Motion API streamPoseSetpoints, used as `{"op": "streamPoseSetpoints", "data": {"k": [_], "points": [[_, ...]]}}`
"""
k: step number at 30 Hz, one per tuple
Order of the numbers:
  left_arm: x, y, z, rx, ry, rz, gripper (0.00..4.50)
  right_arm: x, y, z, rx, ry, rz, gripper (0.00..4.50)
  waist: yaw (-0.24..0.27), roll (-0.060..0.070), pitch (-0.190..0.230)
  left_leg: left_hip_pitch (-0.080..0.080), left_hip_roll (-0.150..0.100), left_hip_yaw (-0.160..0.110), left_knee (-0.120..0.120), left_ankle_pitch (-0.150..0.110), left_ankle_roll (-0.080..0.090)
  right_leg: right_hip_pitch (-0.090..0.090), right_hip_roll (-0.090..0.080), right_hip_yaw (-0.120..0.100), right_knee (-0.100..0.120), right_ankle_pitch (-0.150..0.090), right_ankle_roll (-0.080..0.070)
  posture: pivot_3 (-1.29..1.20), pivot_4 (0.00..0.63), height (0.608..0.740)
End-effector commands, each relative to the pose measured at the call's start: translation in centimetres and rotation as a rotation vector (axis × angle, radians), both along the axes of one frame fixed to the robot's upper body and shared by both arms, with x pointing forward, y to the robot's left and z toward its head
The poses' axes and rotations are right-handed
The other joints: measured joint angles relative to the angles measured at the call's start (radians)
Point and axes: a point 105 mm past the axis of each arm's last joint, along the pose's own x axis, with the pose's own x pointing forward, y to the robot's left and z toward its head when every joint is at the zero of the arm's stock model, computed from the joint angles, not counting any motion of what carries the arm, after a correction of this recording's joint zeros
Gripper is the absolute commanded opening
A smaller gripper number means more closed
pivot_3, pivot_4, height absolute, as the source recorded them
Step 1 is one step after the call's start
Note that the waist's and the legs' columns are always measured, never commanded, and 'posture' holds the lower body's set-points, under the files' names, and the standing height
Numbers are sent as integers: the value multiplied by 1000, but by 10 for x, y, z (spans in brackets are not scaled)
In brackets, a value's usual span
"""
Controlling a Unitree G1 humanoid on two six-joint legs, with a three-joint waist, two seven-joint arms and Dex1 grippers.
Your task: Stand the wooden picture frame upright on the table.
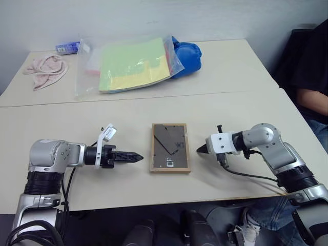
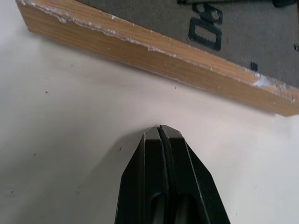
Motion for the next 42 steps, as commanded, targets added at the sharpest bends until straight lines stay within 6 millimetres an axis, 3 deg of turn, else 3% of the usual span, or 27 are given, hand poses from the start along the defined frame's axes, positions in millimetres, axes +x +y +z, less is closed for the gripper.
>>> {"op": "streamPoseSetpoints", "data": {"k": [1,6,11,16,22,26,29,33,41,42], "points": [[0,-23,-21,41,83,-26,4477,-5,17,-10,-17,5,59,0,4,0,-1,1,0,0,0,0,0,1,0,0,0,0,0,0,150,740],[0,-62,-30,10,88,-116,4477,-4,25,-12,0,0,58,0,25,1,-4,14,0,-1,-3,-1,0,16,0,-1,-5,0,0,0,150,740],[0,-86,-19,-77,112,-161,4477,-3,26,-12,13,-4,42,0,28,0,-7,14,0,-2,-2,-1,1,17,0,-1,-6,0,0,0,150,740],[3,-86,-8,-115,97,-162,2981,-3,24,-12,17,-6,29,0,21,0,-7,13,1,-2,-2,-1,0,15,1,-1,-6,0,0,0,150,740],[6,-65,13,-143,37,-162,1232,-2,13,0,63,-1,-33,0,19,0,-6,13,1,-2,-3,-1,0,14,2,-1,-6,0,0,0,150,740],[13,-54,25,-139,-33,-142,1170,-2,7,32,223,85,-129,0,21,1,-4,12,1,-1,-3,-1,0,14,2,0,-6,0,0,0,150,740],[16,-51,32,-144,-71,-139,1170,-8,6,57,352,202,-176,572,23,1,-3,11,1,-2,-2,-1,0,13,2,-1,-6,0,0,0,150,740],[13,-52,40,-120,-145,-180,1170,-22,27,99,560,403,-145,1887,19,1,-1,10,2,-2,-2,-1,0,13,1,-1,-7,0,0,0,150,740],[3,-64,51,-116,-217,-267,1170,-11,77,117,667,482,-136,4455,19,1,-1,10,4,-2,-3,-2,-1,12,3,-1,-8,0,-1,0,150,740],[3,-65,53,-117,-221,-270,1170,-10,80,117,670,482,-135,4500,19,2,-1,10,4,-2,-3,-2,-1,12,3,-1,-8,0,-1,0,150,740]]}}
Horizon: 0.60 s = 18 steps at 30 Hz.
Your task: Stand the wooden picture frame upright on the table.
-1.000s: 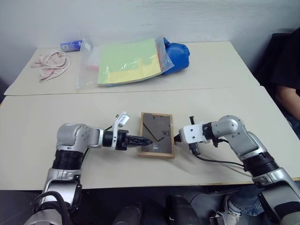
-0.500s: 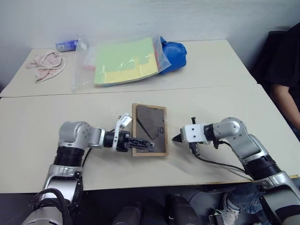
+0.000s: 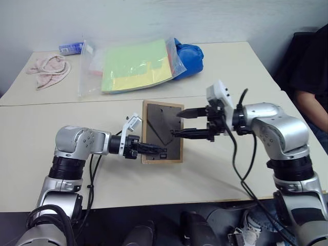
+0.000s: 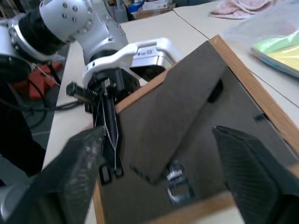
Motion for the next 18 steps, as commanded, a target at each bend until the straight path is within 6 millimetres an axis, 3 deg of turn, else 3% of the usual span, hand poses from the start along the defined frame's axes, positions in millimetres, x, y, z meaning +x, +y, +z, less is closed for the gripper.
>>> {"op": "streamPoseSetpoints", "data": {"k": [1,2,7,11,15,18], "points": [[-5,-8,23,-50,-82,-69,1170,3,12,11,20,-28,0,4500,0,0,0,0,0,0,0,0,0,0,0,0,0,0,0,0,150,740],[-5,-8,24,-51,-84,-69,1170,3,14,11,21,-30,2,4500,0,0,0,0,0,0,0,0,0,0,0,0,0,0,0,0,150,740],[-4,-6,33,-79,-86,-68,1170,-39,23,24,63,7,225,4500,0,0,0,-5,0,0,1,0,0,-4,0,0,0,0,0,0,150,740],[1,-2,26,-45,-102,-45,1170,-51,10,33,80,-5,240,4500,-2,0,0,-14,0,0,4,0,0,-15,0,0,8,0,0,0,150,740],[4,2,27,-46,-103,-33,1170,-36,-9,28,7,-71,90,4500,-2,0,0,-14,-1,1,5,0,0,-15,-1,0,6,0,0,0,150,740],[2,1,30,-56,-105,-38,1170,-14,-37,16,-127,-196,-65,4500,2,0,0,-14,-1,1,5,0,0,-15,-1,0,5,0,0,0,150,740]]}}
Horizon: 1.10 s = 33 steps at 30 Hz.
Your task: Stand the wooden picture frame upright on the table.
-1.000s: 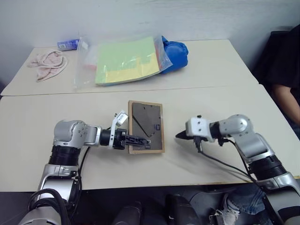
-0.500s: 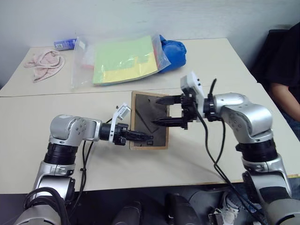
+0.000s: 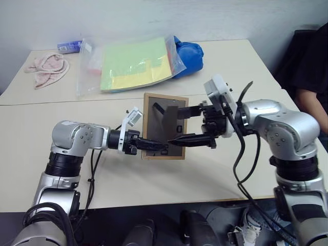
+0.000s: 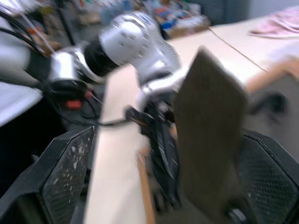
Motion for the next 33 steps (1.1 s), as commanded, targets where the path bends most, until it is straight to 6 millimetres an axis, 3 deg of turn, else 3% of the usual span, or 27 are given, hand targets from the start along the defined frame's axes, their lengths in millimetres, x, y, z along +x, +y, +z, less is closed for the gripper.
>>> {"op": "streamPoseSetpoints", "data": {"k": [1,4,7,10,15,18,21,26,29,33], "points": [[-2,1,16,-45,-44,-23,1170,20,-34,-8,-149,-219,-150,4500,2,-1,0,0,0,0,0,0,0,0,0,0,0,0,0,0,150,740],[-5,1,17,-40,-48,-38,1170,33,-64,-24,-331,-520,-176,4500,3,-2,1,0,-2,1,0,0,0,0,-1,0,0,0,0,0,150,740],[-6,2,18,-39,-47,-41,1170,41,-72,-33,-419,-812,-143,4500,-2,-2,1,0,-2,2,0,0,0,0,-1,1,0,0,1,0,150,740],[-7,1,22,-53,-36,-58,1170,52,-60,-29,-430,-1320,-104,4500,-22,-3,2,1,-1,4,0,1,0,-2,0,2,2,0,1,0,150,740],[-13,-1,25,-50,-28,-89,1170,53,-29,-22,-275,-1686,-38,4500,-39,-3,2,-2,-3,13,-3,2,-3,-16,2,2,11,-1,-1,0,150,740],[-12,-3,28,-53,-21,-94,1170,50,-10,-20,-177,-1814,3,4500,-51,-3,2,-1,-3,14,-3,2,-3,-18,2,3,13,-1,-2,0,150,740],[-10,-2,33,-60,-11,-95,1170,52,3,-15,-96,-1892,-14,3945,-53,-3,2,-1,-3,14,-3,3,-4,-19,2,4,16,-2,-3,0,150,740],[-9,2,35,-56,-4,-84,1170,56,8,-15,-60,-1957,15,2275,-56,-3,2,-1,-3,15,-3,3,-4,-20,3,11,16,-2,-4,0,150,740],[-10,9,34,-35,-16,-69,1170,58,8,-18,-59,-1956,49,1708,-59,-3,2,0,-3,15,-4,3,-4,-20,3,15,16,-2,-4,0,150,740],[-7,30,34,5,-71,7,2397,57,5,-16,-48,-1953,74,1415,-66,-3,2,0,-3,16,-4,3,-4,-20,4,17,16,-2,-4,0,150,740]]}}
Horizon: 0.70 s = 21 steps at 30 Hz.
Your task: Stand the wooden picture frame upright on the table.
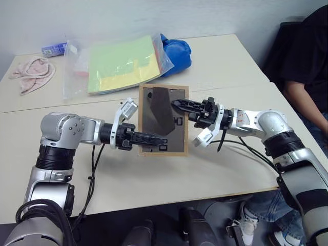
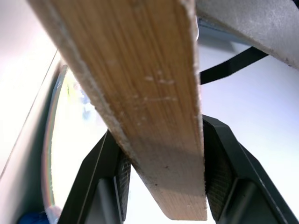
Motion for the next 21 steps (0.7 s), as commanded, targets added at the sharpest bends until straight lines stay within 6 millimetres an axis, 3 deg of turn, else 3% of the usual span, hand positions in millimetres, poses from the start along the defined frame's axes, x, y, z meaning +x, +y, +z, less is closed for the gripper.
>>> {"op": "streamPoseSetpoints", "data": {"k": [1,4,7,9,12,14,17,18,21], "points": [[5,30,5,71,-116,124,2700,0,-9,13,7,-7,10,1302,-6,0,0,0,0,0,0,0,0,0,0,1,0,0,0,0,150,740],[4,67,25,80,-300,275,3617,-2,-11,19,14,16,23,1273,-20,0,0,0,0,0,-2,0,0,-2,1,3,0,0,0,0,150,740],[-12,98,50,91,-527,399,4494,0,-14,21,33,111,28,1273,-44,-2,1,0,1,0,-3,0,0,-4,3,6,0,0,0,0,150,740],[-26,111,60,124,-687,458,4500,1,-16,18,54,250,37,1273,-54,-2,1,0,2,1,-3,0,0,-4,4,7,-1,0,-1,0,150,740],[-37,115,65,149,-848,562,4500,16,-11,2,185,682,-67,1273,-69,-3,0,3,7,3,-3,-1,0,3,6,6,-8,0,-1,0,150,740],[-40,112,56,183,-891,589,4500,17,-10,-2,273,1158,-30,1273,-64,-2,0,1,15,4,1,-5,2,8,10,3,-8,1,-3,0,150,740],[-46,97,37,218,-934,550,4500,-5,-3,-10,269,1814,165,1273,-39,0,2,-1,16,5,4,-9,4,7,11,4,-7,3,-1,0,150,740],[-46,93,32,231,-946,540,4500,-10,-2,-11,262,1924,193,1273,-33,0,2,-1,16,5,4,-9,4,7,12,5,-8,4,-1,0,150,740],[-45,85,25,213,-932,522,4500,2,2,-33,355,2091,167,1273,-3,-1,1,0,17,6,4,-10,2,7,14,5,-11,5,-3,0,150,740]]}}
